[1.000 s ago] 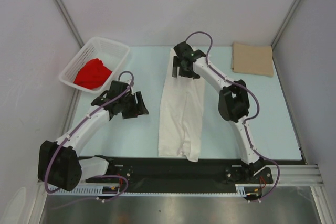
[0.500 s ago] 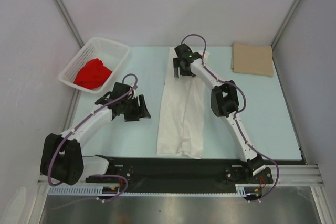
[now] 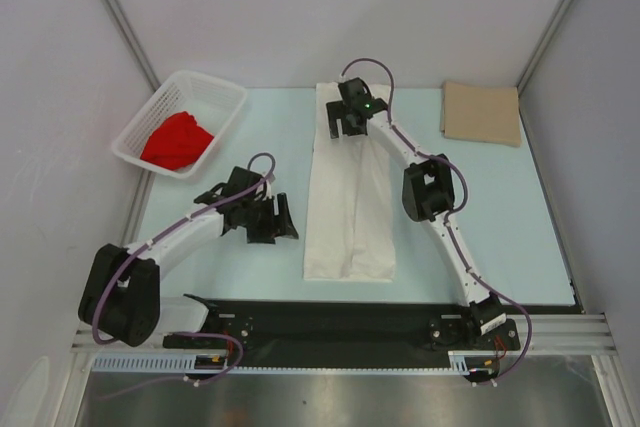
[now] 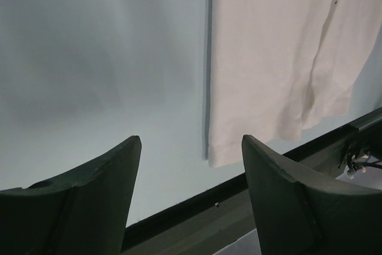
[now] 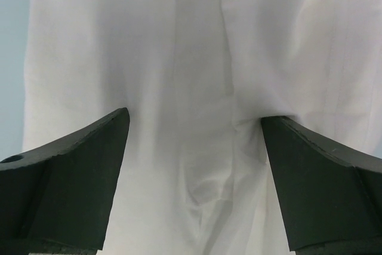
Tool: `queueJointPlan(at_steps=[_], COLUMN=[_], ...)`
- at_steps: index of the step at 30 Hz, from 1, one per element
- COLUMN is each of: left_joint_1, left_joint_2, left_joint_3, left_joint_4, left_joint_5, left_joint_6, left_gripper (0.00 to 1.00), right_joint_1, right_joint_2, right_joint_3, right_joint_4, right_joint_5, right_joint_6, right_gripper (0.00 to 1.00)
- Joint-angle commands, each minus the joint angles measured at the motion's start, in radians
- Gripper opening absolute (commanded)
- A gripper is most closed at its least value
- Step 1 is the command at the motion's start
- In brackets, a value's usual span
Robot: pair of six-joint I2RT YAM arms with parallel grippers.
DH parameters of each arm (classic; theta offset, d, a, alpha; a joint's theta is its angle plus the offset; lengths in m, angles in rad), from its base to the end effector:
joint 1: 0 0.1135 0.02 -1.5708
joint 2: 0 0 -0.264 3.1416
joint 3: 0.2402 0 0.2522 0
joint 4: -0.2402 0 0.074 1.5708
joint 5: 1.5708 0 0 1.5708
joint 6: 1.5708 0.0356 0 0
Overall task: Fold and stack the t-shirts
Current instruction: Fold the tshirt
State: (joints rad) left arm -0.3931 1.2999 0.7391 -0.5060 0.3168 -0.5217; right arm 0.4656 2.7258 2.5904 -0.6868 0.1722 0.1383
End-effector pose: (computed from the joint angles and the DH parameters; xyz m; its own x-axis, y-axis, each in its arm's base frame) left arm 0.2182 -0.1025 0.1940 -0.9519 -0.1179 -0.2827 0.0330 0.8782 -0.4772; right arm 0.5269 0.2579 0.1666 -0.6950 -0.1972 -0.6914 -0.2446 0.9691 -0.0305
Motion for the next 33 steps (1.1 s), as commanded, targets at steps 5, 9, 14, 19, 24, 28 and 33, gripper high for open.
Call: queueJointPlan(at_steps=[5, 9, 14, 19, 24, 28, 33], left_joint_1=[-0.056, -0.079, -0.085, -0.087, -0.107, -0.116, -0.116], left_joint_2=[0.05, 0.036, 0.051, 0.064, 0.094, 0.113, 0.13], left_joint_3=[-0.004, -0.017, -0.03, -0.075, -0.116, -0.138, -0.153], left_joint_4=[0.053, 0.063, 0.054, 0.086, 0.138, 0.165, 0.19], left_joint_5=[0.074, 0.074, 0.102, 0.122, 0.157, 0.16, 0.154], left_joint_6=[-0.034, -0.06, -0.069, -0.093, -0.152, -0.19, -0.213], left_gripper=[0.74, 0.72, 0.71, 0.7, 0.64, 0.61, 0.61], right_joint_1=[0.013, 0.025, 0.016, -0.051, -0.096, -0.117, -0.151], right_joint_2=[-0.303, -0.518, -0.815, -1.162, -1.397, -1.499, -1.543], right_joint_3=[-0.048, -0.209, -0.601, -1.219, -1.619, -1.834, -2.021], right_joint_4=[-0.207, -0.351, -0.372, -0.202, -0.083, -0.011, 0.122], right_joint_5=[-0.072, -0.161, -0.237, -0.432, -0.6, -0.648, -0.756], right_joint_6=[0.13, 0.15, 0.202, 0.245, 0.322, 0.362, 0.422], right_gripper=[1.0, 1.0, 0.98, 0.79, 0.58, 0.56, 0.63])
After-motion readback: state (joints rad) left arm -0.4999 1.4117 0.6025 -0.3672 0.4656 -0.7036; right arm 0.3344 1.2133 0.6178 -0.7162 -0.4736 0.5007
